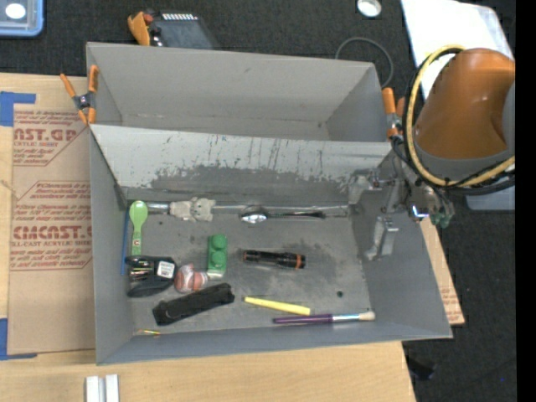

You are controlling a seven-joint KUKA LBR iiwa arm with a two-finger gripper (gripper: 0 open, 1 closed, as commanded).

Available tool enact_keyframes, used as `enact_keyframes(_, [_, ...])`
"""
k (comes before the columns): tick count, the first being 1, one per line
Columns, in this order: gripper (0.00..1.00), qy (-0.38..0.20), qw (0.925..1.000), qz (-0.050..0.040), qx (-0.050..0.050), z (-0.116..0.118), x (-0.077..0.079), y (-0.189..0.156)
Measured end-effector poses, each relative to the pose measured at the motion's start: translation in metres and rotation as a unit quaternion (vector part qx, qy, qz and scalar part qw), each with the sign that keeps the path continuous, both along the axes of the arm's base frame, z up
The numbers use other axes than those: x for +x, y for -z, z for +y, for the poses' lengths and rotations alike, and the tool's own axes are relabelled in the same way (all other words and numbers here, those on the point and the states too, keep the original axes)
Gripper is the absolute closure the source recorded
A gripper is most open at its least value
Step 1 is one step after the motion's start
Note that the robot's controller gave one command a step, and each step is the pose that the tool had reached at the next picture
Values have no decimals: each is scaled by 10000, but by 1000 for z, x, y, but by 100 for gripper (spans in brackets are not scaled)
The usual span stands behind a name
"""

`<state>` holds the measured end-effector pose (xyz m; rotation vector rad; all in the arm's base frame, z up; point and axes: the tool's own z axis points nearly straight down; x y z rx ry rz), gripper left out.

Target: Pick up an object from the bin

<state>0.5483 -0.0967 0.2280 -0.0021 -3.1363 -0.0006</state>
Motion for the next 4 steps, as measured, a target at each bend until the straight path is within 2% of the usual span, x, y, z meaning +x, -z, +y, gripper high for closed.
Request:
enact_keyframes(1, [0,-12,10000,-39,-6,1,2,-5])
enact_keyframes(2, [0,-218,9997,-69,-11,0,11,11])
enact_keyframes(3, [0,-882,9961,-69,-11,9,-33,33])
enact_keyframes(4, [0,-1070,9942,-72,-13,18,-5,46])
